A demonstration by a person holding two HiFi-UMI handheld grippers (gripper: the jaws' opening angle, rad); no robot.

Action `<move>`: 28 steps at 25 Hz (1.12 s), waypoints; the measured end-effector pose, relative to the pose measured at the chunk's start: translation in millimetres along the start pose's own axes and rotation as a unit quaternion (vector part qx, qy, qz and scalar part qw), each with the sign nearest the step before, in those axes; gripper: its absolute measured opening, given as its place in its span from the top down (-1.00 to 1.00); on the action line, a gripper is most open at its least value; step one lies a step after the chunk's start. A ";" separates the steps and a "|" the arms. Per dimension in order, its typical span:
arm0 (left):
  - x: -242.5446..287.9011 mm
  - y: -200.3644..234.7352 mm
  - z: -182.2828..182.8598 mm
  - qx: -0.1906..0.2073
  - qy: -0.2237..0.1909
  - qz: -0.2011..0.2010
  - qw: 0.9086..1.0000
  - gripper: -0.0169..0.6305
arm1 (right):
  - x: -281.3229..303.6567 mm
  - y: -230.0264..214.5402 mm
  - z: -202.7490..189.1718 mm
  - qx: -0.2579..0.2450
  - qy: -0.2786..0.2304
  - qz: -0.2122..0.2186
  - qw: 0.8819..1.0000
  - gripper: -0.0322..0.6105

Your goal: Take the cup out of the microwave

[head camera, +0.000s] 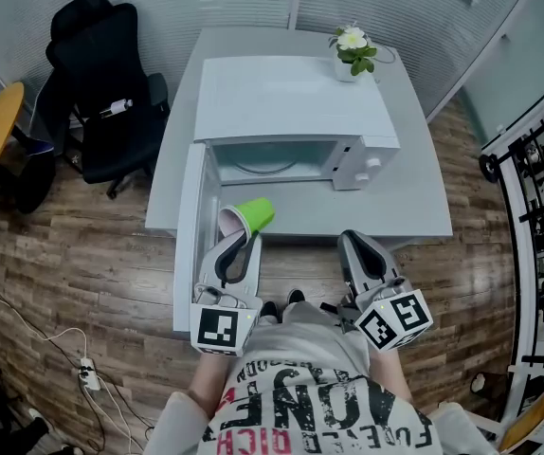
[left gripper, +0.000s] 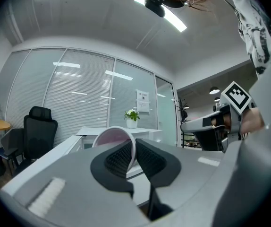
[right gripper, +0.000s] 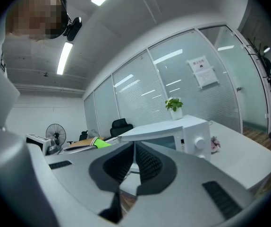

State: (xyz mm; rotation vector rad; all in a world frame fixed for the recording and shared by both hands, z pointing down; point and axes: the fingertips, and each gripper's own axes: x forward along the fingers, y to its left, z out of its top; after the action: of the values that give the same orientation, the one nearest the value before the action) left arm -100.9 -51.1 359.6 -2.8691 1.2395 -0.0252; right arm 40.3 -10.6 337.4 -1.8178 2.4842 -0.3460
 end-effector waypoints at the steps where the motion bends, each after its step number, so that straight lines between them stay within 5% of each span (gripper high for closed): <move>1: -0.5 0.3 -1.3 -0.004 0.003 0.002 1.000 0.82 | 0.1 0.2 0.0 0.001 0.000 0.001 1.000 0.83; 6: -2.0 -1.2 0.2 -0.031 0.017 0.006 0.999 0.82 | -0.7 2.4 0.1 0.003 -0.002 0.001 1.000 0.83; 12: -1.6 -1.3 1.6 -0.003 0.001 -0.006 1.000 0.82 | -1.2 5.4 -0.5 0.003 -0.001 0.001 1.000 0.83; 16: -1.4 -1.5 1.7 -0.028 0.015 -0.002 0.999 0.82 | 1.3 9.5 -0.7 -0.005 0.002 0.009 1.000 0.83; 28: 0.8 6.0 -5.5 -0.013 0.011 -0.006 1.000 0.82 | 10.6 10.6 -5.2 -0.005 0.010 0.012 1.000 0.83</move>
State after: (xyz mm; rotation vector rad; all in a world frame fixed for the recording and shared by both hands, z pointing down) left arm -104.8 -55.9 364.9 -2.9069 1.2358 -0.0405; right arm 26.2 -16.8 341.4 -1.7965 2.5222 -0.3531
